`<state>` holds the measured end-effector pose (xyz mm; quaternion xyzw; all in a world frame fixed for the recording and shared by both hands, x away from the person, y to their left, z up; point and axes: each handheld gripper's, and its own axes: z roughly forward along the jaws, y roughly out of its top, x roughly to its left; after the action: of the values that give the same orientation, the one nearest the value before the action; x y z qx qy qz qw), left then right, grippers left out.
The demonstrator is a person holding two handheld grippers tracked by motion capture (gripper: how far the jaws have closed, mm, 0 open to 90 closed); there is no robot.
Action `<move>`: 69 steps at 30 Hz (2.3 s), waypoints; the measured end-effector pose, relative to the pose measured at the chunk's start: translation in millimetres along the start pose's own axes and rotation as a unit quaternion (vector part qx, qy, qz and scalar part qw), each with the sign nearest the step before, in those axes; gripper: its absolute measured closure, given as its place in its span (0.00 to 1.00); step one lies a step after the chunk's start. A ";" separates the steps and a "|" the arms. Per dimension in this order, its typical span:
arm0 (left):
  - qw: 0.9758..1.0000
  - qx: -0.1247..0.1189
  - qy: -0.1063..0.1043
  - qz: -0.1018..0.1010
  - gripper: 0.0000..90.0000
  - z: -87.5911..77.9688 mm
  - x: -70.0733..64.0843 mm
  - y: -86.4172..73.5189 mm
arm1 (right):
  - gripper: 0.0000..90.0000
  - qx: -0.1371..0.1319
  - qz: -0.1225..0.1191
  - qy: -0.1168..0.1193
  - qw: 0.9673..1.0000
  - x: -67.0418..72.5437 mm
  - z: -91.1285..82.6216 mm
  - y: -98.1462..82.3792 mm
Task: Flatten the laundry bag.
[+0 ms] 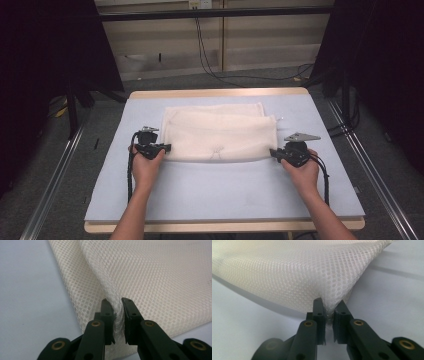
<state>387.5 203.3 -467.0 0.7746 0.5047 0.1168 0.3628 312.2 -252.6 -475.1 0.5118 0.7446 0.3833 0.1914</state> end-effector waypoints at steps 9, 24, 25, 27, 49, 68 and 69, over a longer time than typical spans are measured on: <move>1.000 0.008 0.004 0.004 0.83 -3.5 -0.8 -2.2 | 0.56 -0.029 0.037 0.004 0.999 -2.9 -10.4 13.2; 1.000 -0.008 0.012 -0.008 0.52 -7.5 -3.7 14.6 | 0.58 -0.026 0.078 -0.002 0.997 -11.4 6.6 27.9; 1.000 -0.012 0.010 -0.006 0.52 -7.8 -3.3 15.2 | 0.59 -0.030 0.081 0.001 0.996 -12.4 7.8 28.3; 1.000 -0.021 0.013 -0.012 0.52 -7.6 -3.9 15.7 | 0.60 -0.034 0.082 0.003 0.996 -12.7 8.0 29.0; 1.000 -0.029 -0.004 0.004 0.93 -28.1 -6.9 -2.8 | 1.00 -0.052 0.043 0.031 0.997 -11.9 -24.5 2.1; 1.000 -0.009 -0.023 0.006 0.93 -27.6 1.3 -28.2 | 0.58 -0.060 0.087 -0.001 0.994 -12.3 -21.4 15.1; 1.000 -0.017 -0.023 -0.001 0.93 -26.2 0.0 -28.1 | 0.58 -0.058 0.088 -0.001 0.994 -12.7 -18.6 18.9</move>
<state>353.5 221.3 -467.6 0.7702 0.4954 0.1071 0.3871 316.3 -267.7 -450.1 0.5638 0.6730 0.4407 0.1870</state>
